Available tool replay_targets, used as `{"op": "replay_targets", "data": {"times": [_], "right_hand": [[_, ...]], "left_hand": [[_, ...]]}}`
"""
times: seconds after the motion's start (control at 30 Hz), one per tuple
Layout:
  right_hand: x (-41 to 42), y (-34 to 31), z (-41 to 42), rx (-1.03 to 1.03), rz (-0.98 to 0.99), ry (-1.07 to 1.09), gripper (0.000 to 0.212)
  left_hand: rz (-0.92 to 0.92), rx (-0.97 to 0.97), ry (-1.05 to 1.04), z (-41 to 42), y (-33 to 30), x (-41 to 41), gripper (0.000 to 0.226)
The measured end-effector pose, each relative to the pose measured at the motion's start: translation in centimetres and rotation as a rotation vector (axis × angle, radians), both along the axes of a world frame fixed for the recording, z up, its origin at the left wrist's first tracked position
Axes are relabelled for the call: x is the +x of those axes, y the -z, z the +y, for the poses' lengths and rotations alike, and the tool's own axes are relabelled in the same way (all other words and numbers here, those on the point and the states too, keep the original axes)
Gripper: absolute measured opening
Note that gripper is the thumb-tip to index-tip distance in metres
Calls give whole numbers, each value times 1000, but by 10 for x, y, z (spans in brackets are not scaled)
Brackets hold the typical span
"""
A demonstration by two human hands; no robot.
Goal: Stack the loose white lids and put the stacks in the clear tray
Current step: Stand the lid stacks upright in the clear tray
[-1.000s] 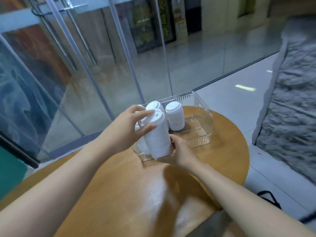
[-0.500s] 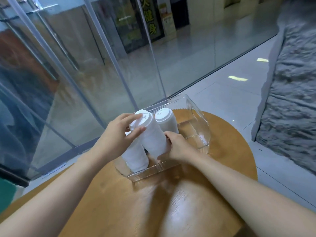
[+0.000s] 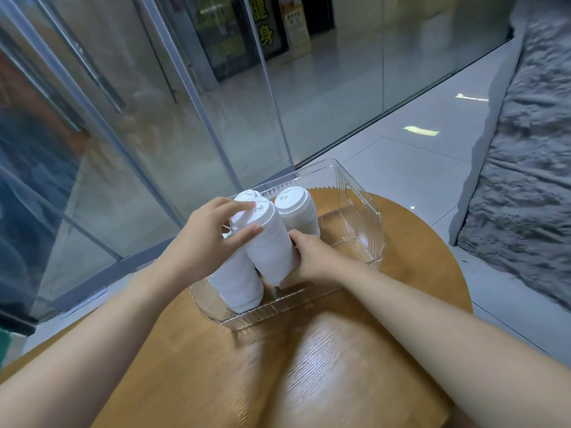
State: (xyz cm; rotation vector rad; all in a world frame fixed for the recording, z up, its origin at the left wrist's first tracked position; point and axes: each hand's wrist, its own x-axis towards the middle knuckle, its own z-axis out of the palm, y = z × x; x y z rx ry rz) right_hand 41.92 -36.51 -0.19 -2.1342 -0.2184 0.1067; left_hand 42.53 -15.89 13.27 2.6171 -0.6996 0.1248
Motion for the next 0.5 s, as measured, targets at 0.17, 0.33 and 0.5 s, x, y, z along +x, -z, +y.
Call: {"op": "replay_targets", "data": {"times": [0.17,0.33,0.5], "right_hand": [[2,1,-1,-25,18,-1,86],[3,2,-1,-27,42,-4,87],[3,0,-1,-36,54,-23,86]], "left_hand": [[2,-6,4,-2,7,5,52],[-8,-4,6,-4,14,11,49],[-27,4,12,-3,20,13,49]]}}
